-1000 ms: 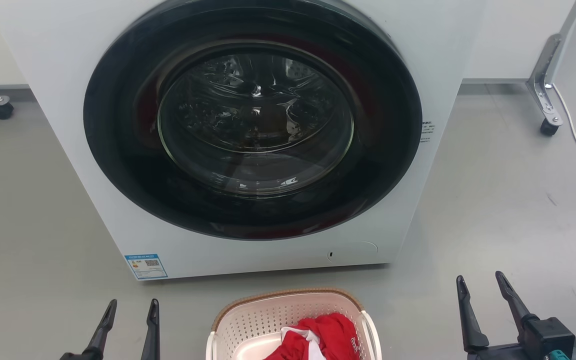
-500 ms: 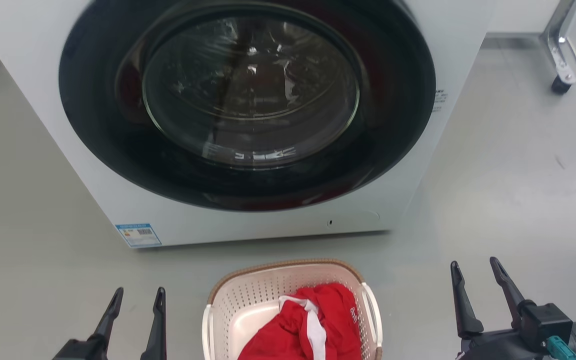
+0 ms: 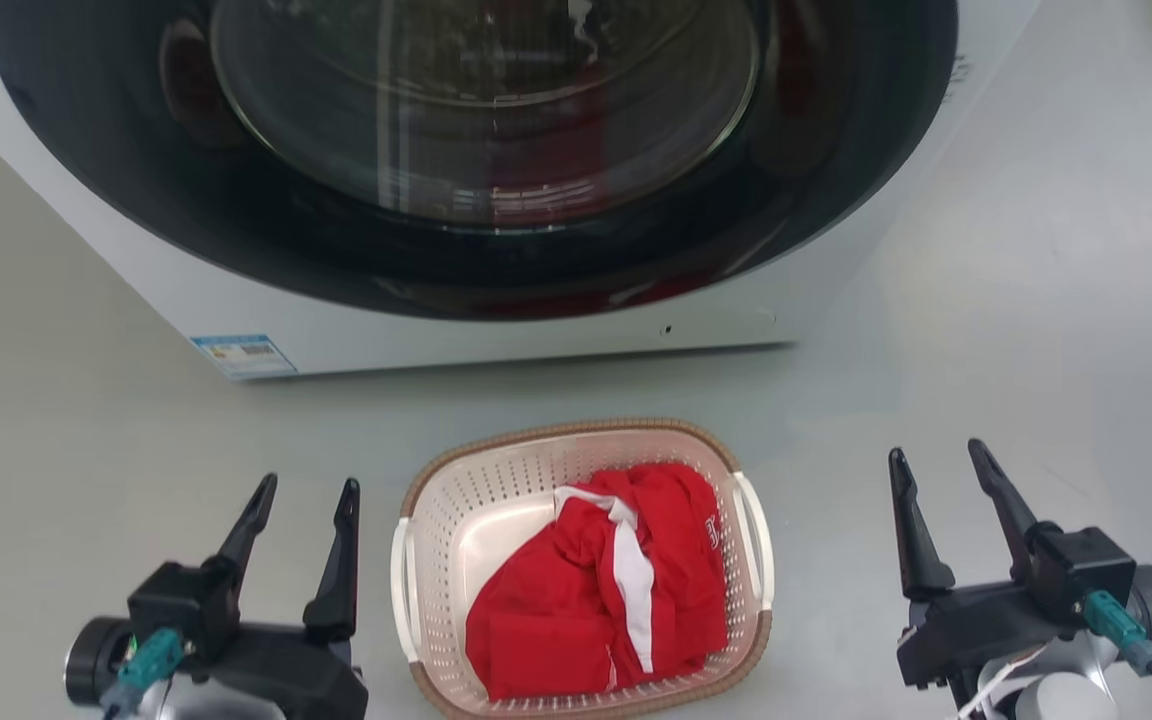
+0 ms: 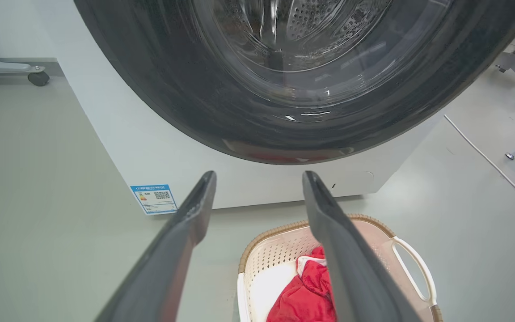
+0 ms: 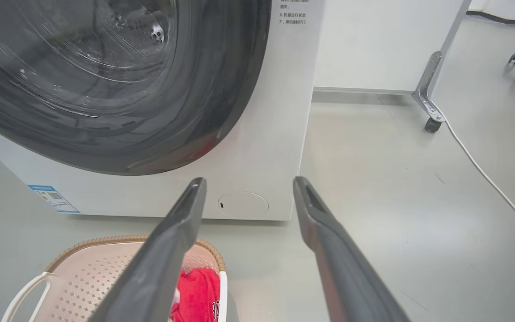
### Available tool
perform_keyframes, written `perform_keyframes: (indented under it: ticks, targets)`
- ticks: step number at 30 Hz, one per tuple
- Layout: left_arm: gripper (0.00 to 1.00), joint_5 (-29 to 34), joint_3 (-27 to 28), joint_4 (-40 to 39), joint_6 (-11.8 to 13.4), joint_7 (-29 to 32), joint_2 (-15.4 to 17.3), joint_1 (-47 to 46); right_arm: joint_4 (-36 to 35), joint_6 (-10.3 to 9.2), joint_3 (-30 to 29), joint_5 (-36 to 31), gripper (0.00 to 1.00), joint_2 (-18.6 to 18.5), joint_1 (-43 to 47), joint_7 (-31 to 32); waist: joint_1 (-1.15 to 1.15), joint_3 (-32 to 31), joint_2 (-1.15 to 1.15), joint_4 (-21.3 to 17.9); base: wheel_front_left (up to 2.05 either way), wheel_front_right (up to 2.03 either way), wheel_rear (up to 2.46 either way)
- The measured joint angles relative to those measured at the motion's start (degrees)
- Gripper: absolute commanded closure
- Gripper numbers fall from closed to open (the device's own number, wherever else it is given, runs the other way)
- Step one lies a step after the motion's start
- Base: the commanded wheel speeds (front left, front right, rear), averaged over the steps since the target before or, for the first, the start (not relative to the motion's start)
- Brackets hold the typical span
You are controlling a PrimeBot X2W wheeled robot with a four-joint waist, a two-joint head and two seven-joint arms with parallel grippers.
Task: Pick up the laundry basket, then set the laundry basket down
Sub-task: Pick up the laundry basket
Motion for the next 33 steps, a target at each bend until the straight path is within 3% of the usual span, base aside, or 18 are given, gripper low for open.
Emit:
perform_keyframes:
  ticks: [23, 33]
  targets:
    - [0.00, -4.32, -1.87, 17.36, -7.67, 6.03, -2.00, -20.21, 8.18, 0.54, 0.98, -0.37, 0.00, 1.35, -16.57, 2.53, 0.00, 19.59, 0.01, 1.40, 0.00, 0.00, 0.00]
    - [0.00, -4.89, -3.36, 27.86, -9.85, 6.62, -3.05, -24.54, 15.03, 2.03, 3.33, -0.45, 0.00, 2.33, -20.48, 2.99, 0.00, 26.31, 0.00, 1.95, 0.00, 0.00, 0.00]
